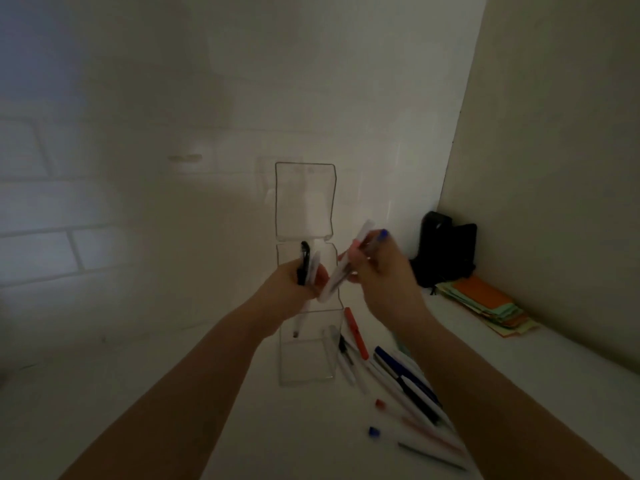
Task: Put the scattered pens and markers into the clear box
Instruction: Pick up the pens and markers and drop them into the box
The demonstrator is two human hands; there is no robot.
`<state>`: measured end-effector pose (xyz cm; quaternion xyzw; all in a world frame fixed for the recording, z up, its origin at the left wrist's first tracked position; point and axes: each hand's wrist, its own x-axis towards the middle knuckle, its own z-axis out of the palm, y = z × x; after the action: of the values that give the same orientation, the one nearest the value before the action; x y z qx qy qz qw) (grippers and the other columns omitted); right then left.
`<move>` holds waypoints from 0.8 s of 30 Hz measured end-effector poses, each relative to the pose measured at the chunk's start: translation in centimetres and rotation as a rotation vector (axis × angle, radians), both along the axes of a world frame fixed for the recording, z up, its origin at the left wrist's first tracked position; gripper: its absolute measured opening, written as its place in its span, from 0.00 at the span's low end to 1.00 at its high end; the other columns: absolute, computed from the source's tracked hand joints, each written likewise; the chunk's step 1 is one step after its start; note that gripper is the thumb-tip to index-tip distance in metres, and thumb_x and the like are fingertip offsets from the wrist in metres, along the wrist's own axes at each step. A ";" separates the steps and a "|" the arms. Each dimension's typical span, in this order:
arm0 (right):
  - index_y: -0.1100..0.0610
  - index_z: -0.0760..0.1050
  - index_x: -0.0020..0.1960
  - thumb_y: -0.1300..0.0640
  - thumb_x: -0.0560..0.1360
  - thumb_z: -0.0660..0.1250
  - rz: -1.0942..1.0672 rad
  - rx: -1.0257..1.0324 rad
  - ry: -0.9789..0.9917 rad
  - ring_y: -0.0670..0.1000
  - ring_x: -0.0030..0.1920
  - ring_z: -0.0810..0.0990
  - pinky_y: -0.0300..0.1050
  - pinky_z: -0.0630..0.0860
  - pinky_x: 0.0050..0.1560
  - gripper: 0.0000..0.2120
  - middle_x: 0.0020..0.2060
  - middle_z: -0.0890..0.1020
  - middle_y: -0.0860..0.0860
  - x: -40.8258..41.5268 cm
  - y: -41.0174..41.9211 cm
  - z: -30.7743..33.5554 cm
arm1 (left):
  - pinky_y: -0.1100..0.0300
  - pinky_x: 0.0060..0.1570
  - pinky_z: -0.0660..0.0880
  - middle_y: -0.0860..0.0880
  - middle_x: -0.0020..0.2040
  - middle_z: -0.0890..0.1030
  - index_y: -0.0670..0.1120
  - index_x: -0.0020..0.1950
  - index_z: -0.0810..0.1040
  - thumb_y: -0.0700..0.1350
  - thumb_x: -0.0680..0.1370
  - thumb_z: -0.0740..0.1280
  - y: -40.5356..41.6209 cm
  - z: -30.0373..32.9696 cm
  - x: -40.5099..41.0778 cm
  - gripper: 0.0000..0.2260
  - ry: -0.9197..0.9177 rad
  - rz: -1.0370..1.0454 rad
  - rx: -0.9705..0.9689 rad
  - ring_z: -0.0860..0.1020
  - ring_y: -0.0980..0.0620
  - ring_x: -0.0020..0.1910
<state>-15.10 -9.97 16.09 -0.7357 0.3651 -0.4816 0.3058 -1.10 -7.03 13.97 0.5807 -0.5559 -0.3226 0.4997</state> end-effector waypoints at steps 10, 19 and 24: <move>0.58 0.72 0.54 0.59 0.73 0.66 0.092 0.067 0.283 0.45 0.40 0.78 0.34 0.75 0.41 0.10 0.40 0.78 0.48 0.6 -0.9 -1.7 | 0.65 0.47 0.73 0.50 0.43 0.80 0.48 0.44 0.75 0.30 0.72 0.64 2.7 -1.7 0.8 0.12 -0.055 0.107 -0.207 0.79 0.55 0.45; 0.56 0.76 0.44 0.69 0.74 0.62 0.192 0.372 0.273 0.45 0.35 0.79 0.32 0.77 0.38 0.10 0.34 0.80 0.47 -9.4 -0.6 -6.1 | 0.69 0.43 0.70 0.60 0.44 0.76 0.62 0.42 0.69 0.39 0.74 0.64 6.8 -6.7 -3.3 0.15 -0.410 0.104 -0.325 0.75 0.62 0.43; 0.53 0.79 0.52 0.56 0.75 0.65 -0.055 0.276 0.706 0.43 0.41 0.76 0.27 0.69 0.40 0.07 0.42 0.78 0.45 -13.2 0.4 -11.2 | 0.60 0.69 0.62 0.56 0.68 0.66 0.57 0.66 0.64 0.52 0.76 0.60 5.4 -11.1 -8.0 0.18 -0.806 -0.396 -0.022 0.65 0.59 0.65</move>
<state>-28.29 -9.61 4.88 -0.7981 0.5291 -0.1528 0.2445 -9.08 -1.60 2.91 0.5372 -0.8100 -0.1540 0.1781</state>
